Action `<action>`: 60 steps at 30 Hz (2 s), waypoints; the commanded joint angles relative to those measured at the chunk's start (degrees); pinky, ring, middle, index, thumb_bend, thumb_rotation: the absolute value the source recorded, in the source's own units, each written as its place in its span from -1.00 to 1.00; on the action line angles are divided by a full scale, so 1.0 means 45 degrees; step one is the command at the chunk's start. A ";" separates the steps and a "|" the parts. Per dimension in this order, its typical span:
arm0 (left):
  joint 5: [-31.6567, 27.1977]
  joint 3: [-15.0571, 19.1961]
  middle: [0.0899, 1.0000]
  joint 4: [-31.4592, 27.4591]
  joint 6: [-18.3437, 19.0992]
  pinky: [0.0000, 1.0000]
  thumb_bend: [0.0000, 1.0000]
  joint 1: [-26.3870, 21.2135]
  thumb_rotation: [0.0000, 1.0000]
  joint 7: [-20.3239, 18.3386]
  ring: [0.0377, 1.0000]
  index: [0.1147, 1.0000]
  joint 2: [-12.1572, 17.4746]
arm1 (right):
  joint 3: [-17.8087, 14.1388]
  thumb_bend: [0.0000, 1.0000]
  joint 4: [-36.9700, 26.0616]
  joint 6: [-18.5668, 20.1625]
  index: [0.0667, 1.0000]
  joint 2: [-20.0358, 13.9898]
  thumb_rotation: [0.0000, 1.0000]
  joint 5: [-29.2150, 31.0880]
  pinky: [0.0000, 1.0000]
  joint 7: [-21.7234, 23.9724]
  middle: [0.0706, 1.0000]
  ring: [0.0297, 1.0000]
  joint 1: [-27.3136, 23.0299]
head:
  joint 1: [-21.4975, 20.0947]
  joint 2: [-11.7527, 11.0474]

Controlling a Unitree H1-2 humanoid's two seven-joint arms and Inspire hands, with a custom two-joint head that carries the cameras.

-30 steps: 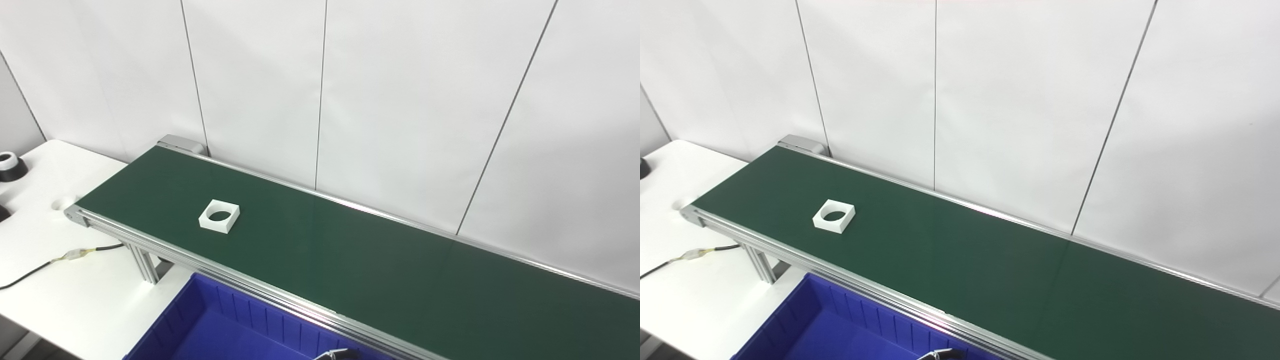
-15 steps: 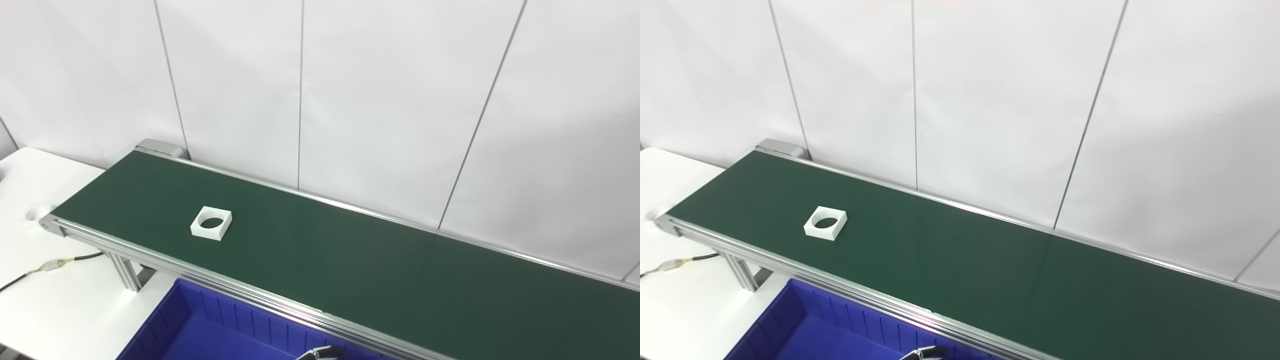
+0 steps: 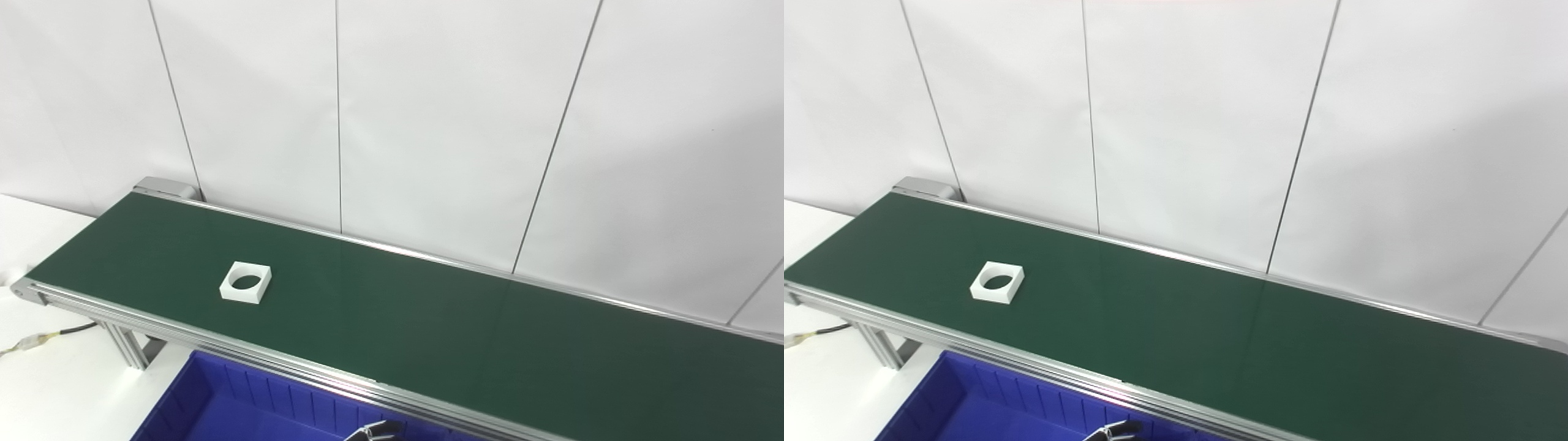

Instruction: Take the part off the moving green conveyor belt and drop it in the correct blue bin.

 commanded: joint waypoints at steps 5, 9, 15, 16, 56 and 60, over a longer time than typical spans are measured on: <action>-0.0100 0.0015 0.31 -0.0191 -0.0275 0.20 0.36 -0.0155 -1.00 -0.0189 0.26 0.39 0.0119 | 0.0095 0.37 -0.0381 -0.0543 0.55 0.0112 -0.95 0.0009 0.22 -0.0164 0.51 0.41 -0.0169 | 0.0066 -0.0028; -0.0106 0.0057 0.31 -0.0149 -0.0176 0.19 0.33 -0.0248 -1.00 -0.0153 0.25 0.38 0.0128 | 0.0056 0.39 -0.0232 -0.0543 0.55 0.0106 -0.90 0.0053 0.21 -0.0132 0.51 0.40 -0.0273 | 0.0288 -0.0088; -0.0198 0.0194 0.32 -0.0661 0.0244 0.24 0.34 -0.0365 -1.00 -0.0081 0.27 0.35 0.0200 | 0.0032 0.39 -0.0188 -0.0542 0.55 0.0080 -0.93 0.0105 0.22 -0.0081 0.51 0.41 -0.0396 | 0.0492 -0.0174; -0.0281 0.0219 0.30 -0.1055 0.0320 0.22 0.34 -0.0310 -1.00 -0.0094 0.26 0.34 0.0226 | 0.0019 0.39 -0.0194 -0.0542 0.55 0.0068 -0.94 0.0136 0.22 -0.0051 0.51 0.41 -0.0403 | 0.0514 -0.0171; 0.5850 0.2120 0.77 -0.4001 0.2290 0.57 0.60 -0.7405 -0.92 -0.0140 0.68 0.66 0.5624 | -0.0699 0.37 0.0484 -0.0542 0.55 0.0033 -1.00 0.0591 0.20 0.0797 0.49 0.40 -0.1039 | 0.1049 -0.0405; 0.7930 0.1575 0.77 -0.3048 0.2267 0.44 0.66 -0.8032 -0.85 0.0608 0.71 0.68 0.6088 | -0.0760 0.39 0.0547 -0.0542 0.53 0.0119 -1.00 0.0741 0.21 0.0933 0.49 0.40 -0.1060 | 0.1034 -0.0424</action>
